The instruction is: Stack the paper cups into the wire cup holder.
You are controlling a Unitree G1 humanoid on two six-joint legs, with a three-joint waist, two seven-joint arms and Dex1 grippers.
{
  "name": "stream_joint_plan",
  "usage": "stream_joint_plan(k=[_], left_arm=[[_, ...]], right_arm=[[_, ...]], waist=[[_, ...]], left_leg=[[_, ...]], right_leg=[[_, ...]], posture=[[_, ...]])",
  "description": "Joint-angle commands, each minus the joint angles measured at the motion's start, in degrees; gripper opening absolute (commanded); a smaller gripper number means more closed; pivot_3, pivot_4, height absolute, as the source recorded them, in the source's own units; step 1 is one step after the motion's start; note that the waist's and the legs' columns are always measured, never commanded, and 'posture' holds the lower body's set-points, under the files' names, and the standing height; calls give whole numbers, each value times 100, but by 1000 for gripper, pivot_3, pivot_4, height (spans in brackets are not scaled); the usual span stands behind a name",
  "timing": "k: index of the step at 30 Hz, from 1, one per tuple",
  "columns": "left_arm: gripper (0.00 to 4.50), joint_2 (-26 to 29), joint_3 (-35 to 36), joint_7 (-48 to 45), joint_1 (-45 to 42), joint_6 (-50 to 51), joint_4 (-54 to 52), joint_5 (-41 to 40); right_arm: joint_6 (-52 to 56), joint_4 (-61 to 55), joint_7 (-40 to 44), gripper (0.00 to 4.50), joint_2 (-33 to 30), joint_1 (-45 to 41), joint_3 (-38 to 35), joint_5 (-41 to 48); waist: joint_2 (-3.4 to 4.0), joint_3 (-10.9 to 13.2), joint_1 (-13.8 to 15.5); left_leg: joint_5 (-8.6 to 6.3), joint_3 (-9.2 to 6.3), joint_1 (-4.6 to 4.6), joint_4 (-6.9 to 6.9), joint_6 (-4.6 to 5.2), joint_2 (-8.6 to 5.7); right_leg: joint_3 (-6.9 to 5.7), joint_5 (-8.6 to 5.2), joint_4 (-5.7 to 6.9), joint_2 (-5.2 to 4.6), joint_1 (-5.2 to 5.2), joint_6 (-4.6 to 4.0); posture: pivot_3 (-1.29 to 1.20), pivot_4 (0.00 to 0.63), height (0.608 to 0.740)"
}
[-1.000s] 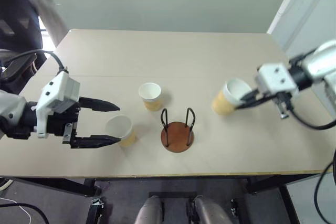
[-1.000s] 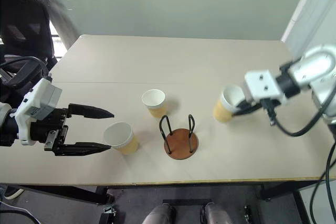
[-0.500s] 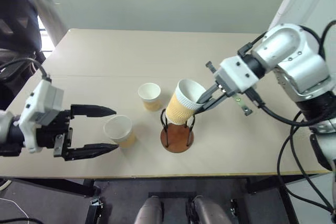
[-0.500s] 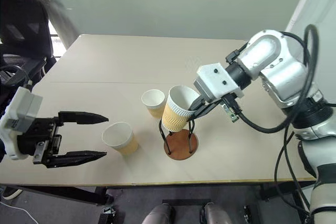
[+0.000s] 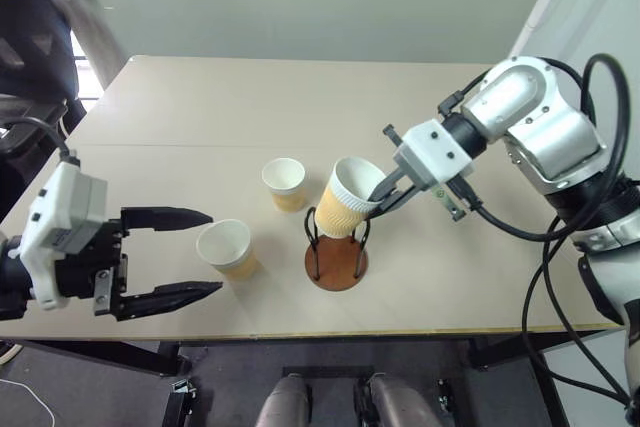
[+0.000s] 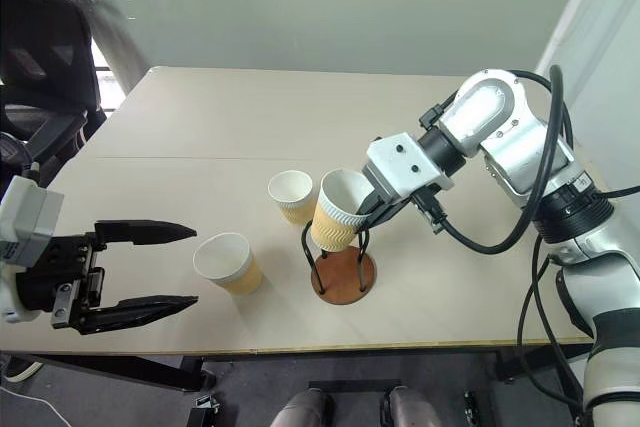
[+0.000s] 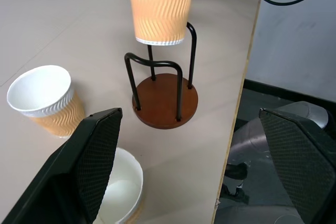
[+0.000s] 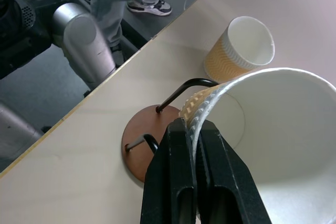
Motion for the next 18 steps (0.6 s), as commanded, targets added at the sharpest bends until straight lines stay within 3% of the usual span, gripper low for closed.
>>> stream_joint_plan(k=[1, 18], left_arm=[[4500, 83, 257, 54, 8, 41, -134, -86], [4500, 142, 369, 110, 35, 96, -149, -132]], right_arm=[[-97, -40, 23, 41, 59, 9, 19, -116], [-200, 165, 23, 41, 357, 170, -2, -592]], waist=[[0, 0, 1], [1, 0, 1]], left_leg=[[0, 0, 0, 0, -1, 0], [-7, -1, 0, 0, -8, 1]], right_leg=[[0, 0, 0, 0, 0, 0], [-1, -1, -2, 0, -1, -3]], posture=[[0, 150, 740], [0, 150, 740]])
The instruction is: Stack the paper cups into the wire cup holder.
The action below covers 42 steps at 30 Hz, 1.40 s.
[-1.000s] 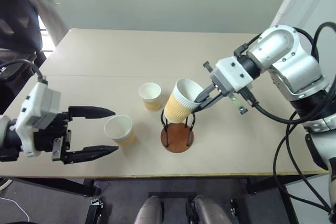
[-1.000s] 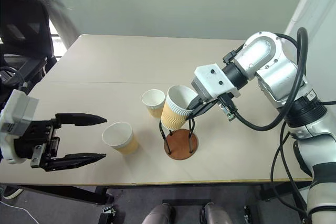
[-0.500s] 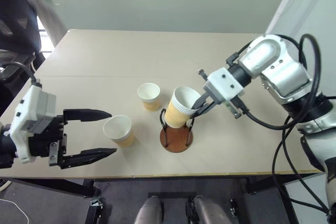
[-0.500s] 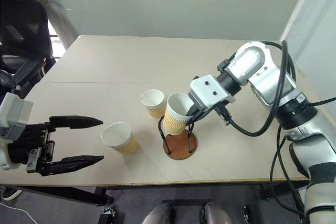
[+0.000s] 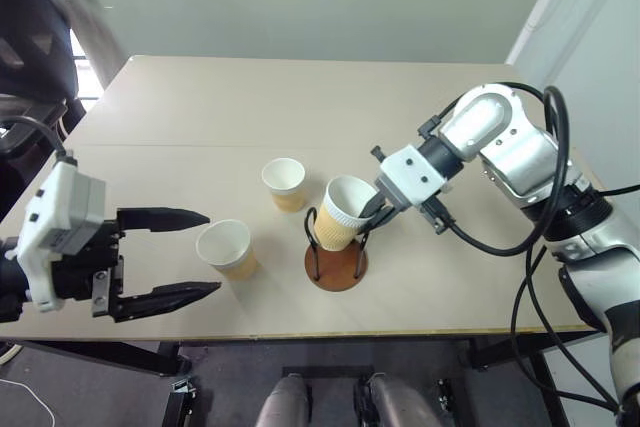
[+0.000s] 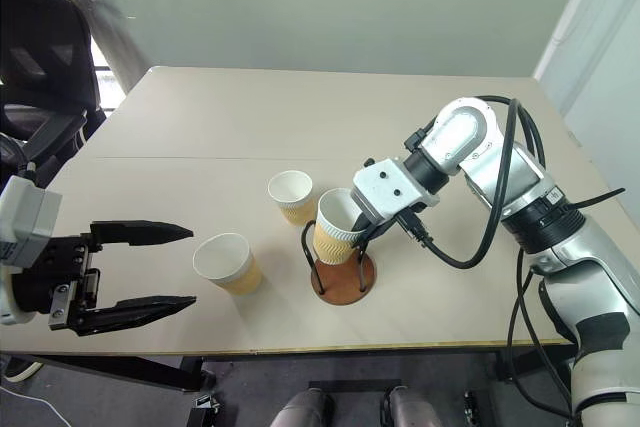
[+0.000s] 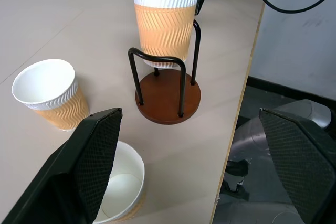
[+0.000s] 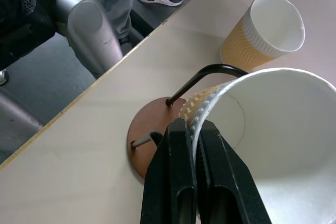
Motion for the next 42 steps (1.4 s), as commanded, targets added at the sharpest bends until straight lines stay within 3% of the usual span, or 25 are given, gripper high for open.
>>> stream_joint_plan(k=[1, 8, 17, 20, 29, 34, 38, 42], left_arm=[[4500, 45, 219, 18, -73, -34, -57, -109], [4500, -99, 448, 141, -183, 79, -79, -686], [4500, -48, 612, 130, 71, 147, -90, -673], [4500, -26, 615, 120, 102, 140, -82, -639], [4500, 57, 572, 24, 190, 64, -4, -427], [4500, 471, -12, -410, 652, -527, 182, 757], [4500, 442, -683, -282, 171, -822, 366, 769], [4500, 454, -1334, -306, -208, -1211, 606, 1105]], right_arm=[[-107, 47, 22, 41, 30, -89, -88, -95], [-109, 154, 22, 41, 98, -138, -67, -147], [-131, 129, 22, 41, 100, -121, -14, -122], [-120, 72, 22, 561, 91, -101, -3, -79], [-151, 215, 22, 3446, 132, -199, -170, -177], [65, 700, 22, 3446, -321, -524, -868, 166], [888, 720, 22, 3446, -1405, -437, -1234, 1447], [1867, 180, 22, 3446, -2230, 208, -1854, 2269]], waist=[[0, 0, 0], [0, 0, 1], [1, 1, -2], [1, 1, -3], [1, 1, -3], [8, 5, 32], [-3, -2, 108], [-8, -5, 136]], left_leg=[[-1, 0, 0, 0, -1, 0], [-3, 0, -1, 0, -3, 0], [-4, 0, 0, -1, -5, 0], [-4, 0, 0, -1, -5, 0], [-5, -1, 0, -1, -5, 1], [-5, -2, -5, 0, -5, 1], [-14, -4, -18, 0, -14, 0], [-50, 1, -20, 0, -54, 0]], right_leg=[[0, 0, 0, 0, 0, 0], [0, -1, 0, 0, -1, -2], [0, -2, -1, 0, -1, -3], [0, -2, -1, 0, -1, -3], [0, -3, -2, 0, -1, -4], [1, -4, -4, 0, -4, -7], [1, -9, -10, 0, -12, -14], [1, -9, -11, 0, -11, -9]], posture=[[0, 150, 740], [0, 150, 740], [0, 150, 740], [0, 150, 740], [0, 150, 740], [0, 150, 740], [0, 150, 740], [0, 150, 740]])
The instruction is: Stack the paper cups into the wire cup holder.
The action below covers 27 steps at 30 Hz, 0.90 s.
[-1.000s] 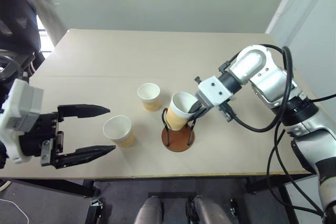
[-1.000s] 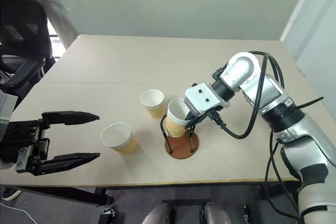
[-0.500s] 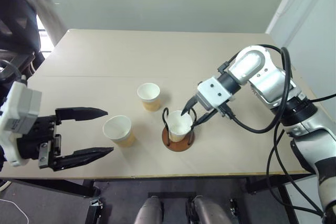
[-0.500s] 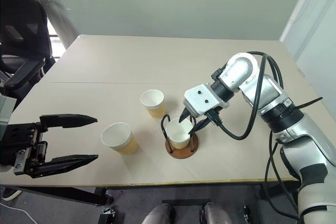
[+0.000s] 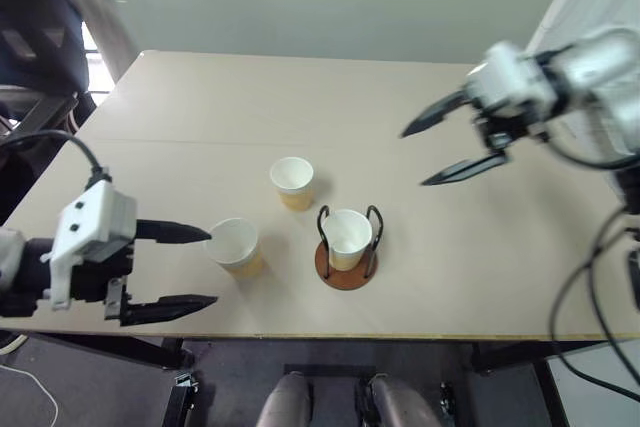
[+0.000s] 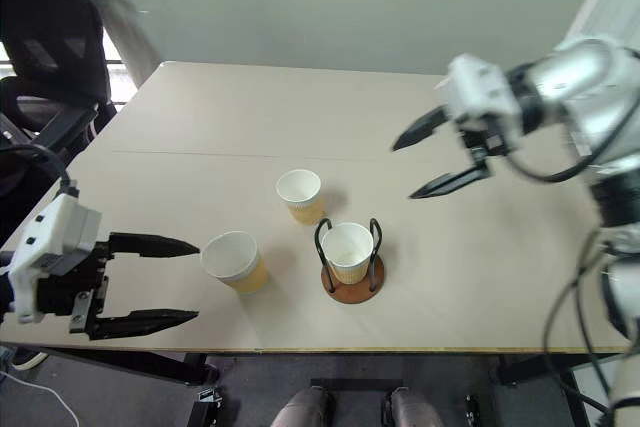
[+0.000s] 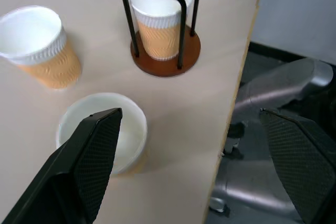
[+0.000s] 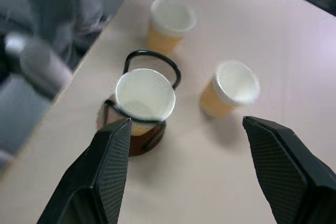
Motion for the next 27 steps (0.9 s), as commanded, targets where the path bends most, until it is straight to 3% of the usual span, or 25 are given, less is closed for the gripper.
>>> stream_joint_plan(k=[1, 10, 18, 26, 27], left_arm=[[4500, 6, -680, 122, -510, -478, 218, 340], [4500, 251, -1834, -245, -1188, -1143, 909, 1084], [4500, 407, -2619, -594, -1716, -1614, 1464, 1629], [4500, -200, -3611, -556, -2524, -2017, 1888, 2173], [4314, -229, -3707, -600, -2572, -2065, 1940, 2246]], right_arm=[[832, -583, -11, 3446, -453, 567, -805, 571], [2112, -1622, -706, 3446, -668, 1668, -2328, 1061], [2350, -2297, -1129, 3446, -747, 2382, -2754, 918], [2545, -2619, -1438, 3446, -819, 2684, -2958, 869], [2560, -2656, -1453, 3474, -844, 2718, -2985, 870]], waist=[[-1, -1, -5], [12, 7, -115], [11, 6, -99], [11, 6, -61], [11, 6, -61]], left_leg=[[0, -1, -1, -3, 1, 0], [30, 7, 29, -10, 37, 14], [30, 7, 33, 3, 46, 13], [23, 6, 27, 3, 57, 13], [22, 6, 26, 3, 59, 13]], right_leg=[[-1, 18, 1, 0, 4, 40], [1, 11, 11, 12, 21, 49], [8, -3, 0, 13, 34, 67], [7, -2, -2, 13, 34, 87], [7, -1, -3, 13, 34, 89]], posture=[[0, 150, 740], [0, 150, 740], [0, 150, 740], [0, 150, 740], [0, 150, 740]])
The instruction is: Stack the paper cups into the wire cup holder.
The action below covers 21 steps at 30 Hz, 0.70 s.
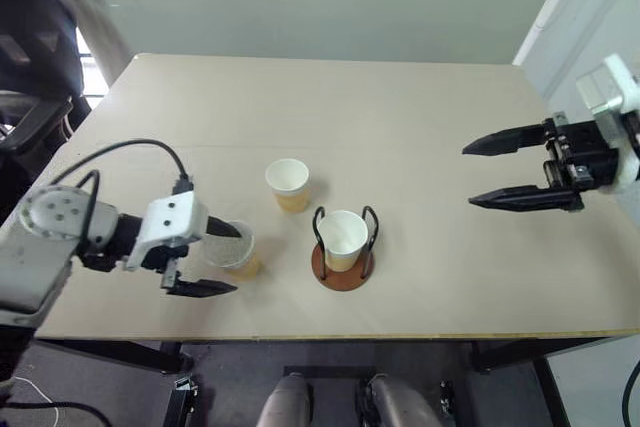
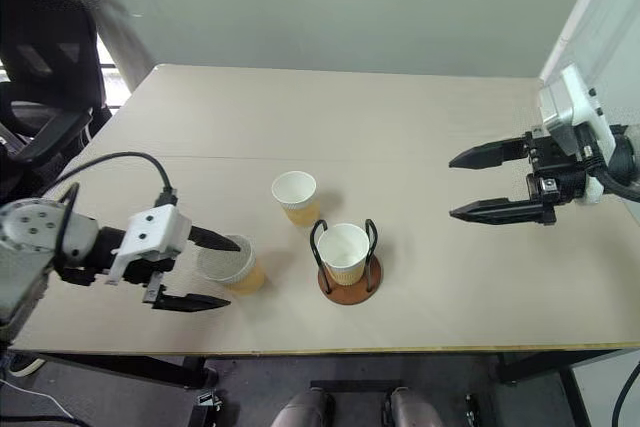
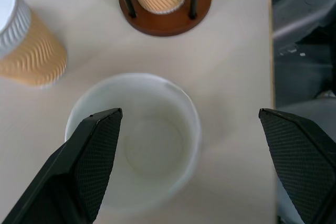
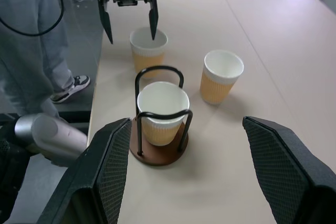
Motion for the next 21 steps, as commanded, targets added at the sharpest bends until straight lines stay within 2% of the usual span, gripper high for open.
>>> stream_joint_plan(k=[1, 2, 12, 13, 17, 21], left_arm=[[4095, -27, -198, -103, -195, -188, 128, 228], [3891, -29, -262, -138, -231, -241, 182, 286], [239, -108, -394, -224, -528, -533, 518, 528], [14, -116, -389, -250, -580, -501, 507, 499], [14, -81, -392, -492, -684, -279, 381, 293], [14, 1, -375, -832, -931, 133, 254, -13]], right_arm=[[67, -205, -112, 3484, -158, 24, -384, 13], [84, -226, -128, 3484, -177, 42, -409, 20], [167, -379, -255, 3484, -233, 187, -520, 0], [163, -375, -260, 3484, -240, 194, -527, -4], [232, -403, -251, 3484, -293, 279, -649, 76], [454, -478, -132, 3484, -429, 683, -1217, 397]], waist=[[0, 0, 1], [0, 0, 4], [0, 0, 11], [0, 0, 15], [0, 0, 16], [-5, -3, 37]], left_leg=[[-1, 0, -2, 0, 1, 0], [-2, 0, -2, 0, 3, 0], [-3, 1, -3, 4, 12, -1], [-1, 0, -3, 4, 13, -1], [0, 1, -4, 7, 15, -3], [0, -1, -10, 8, 16, -5]], right_leg=[[0, 1, -1, 0, -1, 3], [0, 1, -2, 0, -1, 4], [0, -2, -2, 0, 1, 17], [0, -2, -1, 0, 1, 18], [1, 0, -1, 0, 2, 22], [1, -3, -4, 0, 2, 27]], posture=[[0, 150, 740], [0, 150, 740], [0, 150, 740], [0, 150, 740], [0, 150, 740], [0, 150, 740]])
